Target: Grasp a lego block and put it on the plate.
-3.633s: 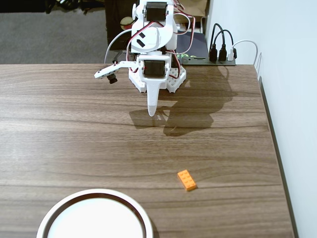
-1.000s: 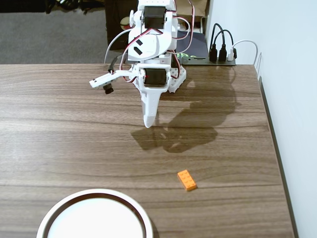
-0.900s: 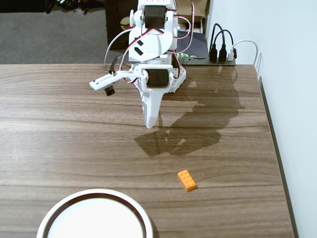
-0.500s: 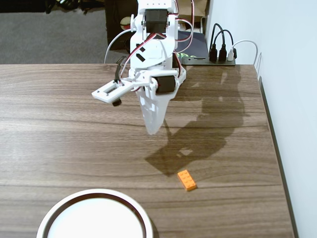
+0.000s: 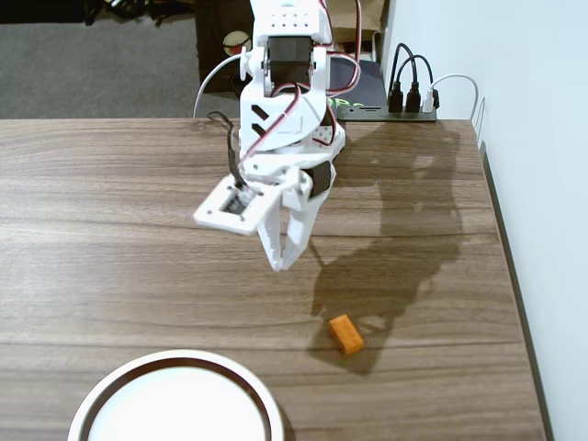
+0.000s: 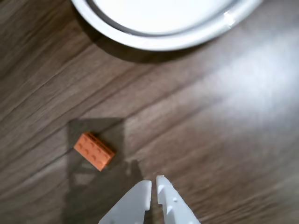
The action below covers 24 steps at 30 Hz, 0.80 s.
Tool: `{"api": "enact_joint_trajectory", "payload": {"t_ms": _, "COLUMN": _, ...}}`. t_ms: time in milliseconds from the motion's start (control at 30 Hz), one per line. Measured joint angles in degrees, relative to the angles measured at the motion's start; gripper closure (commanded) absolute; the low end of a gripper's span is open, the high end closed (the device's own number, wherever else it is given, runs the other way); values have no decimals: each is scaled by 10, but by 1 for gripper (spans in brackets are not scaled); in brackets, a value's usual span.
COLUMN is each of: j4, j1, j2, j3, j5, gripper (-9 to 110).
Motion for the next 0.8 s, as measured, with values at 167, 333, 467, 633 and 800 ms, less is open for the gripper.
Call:
{"api": "enact_joint_trajectory", "payload": {"t_ms": 167, "j4": 35, "j1": -13, "j2": -62, "j3": -65, "j5": -95, "gripper": 101}}
{"api": "enact_joint_trajectory", "payload": {"t_ms": 333, "j4": 81, "j1": -36, "j2": -111, "j3": -123, "j5": -189, "gripper": 100}}
{"api": "enact_joint_trajectory", "payload": {"t_ms": 467, "j4": 122, "j1": -47, "j2": -149, "j3": -174, "j5": -248, "gripper": 100}}
{"api": "enact_joint_trajectory", "payload": {"t_ms": 633, "j4": 187, "j1": -47, "j2": -207, "j3": -242, "j5": -331, "gripper": 92}}
{"api": "enact_joint_trajectory", "payload": {"t_ms": 800, "j4": 234, "j1": -47, "j2": -264, "j3": -304, "j5": -388, "gripper": 80}}
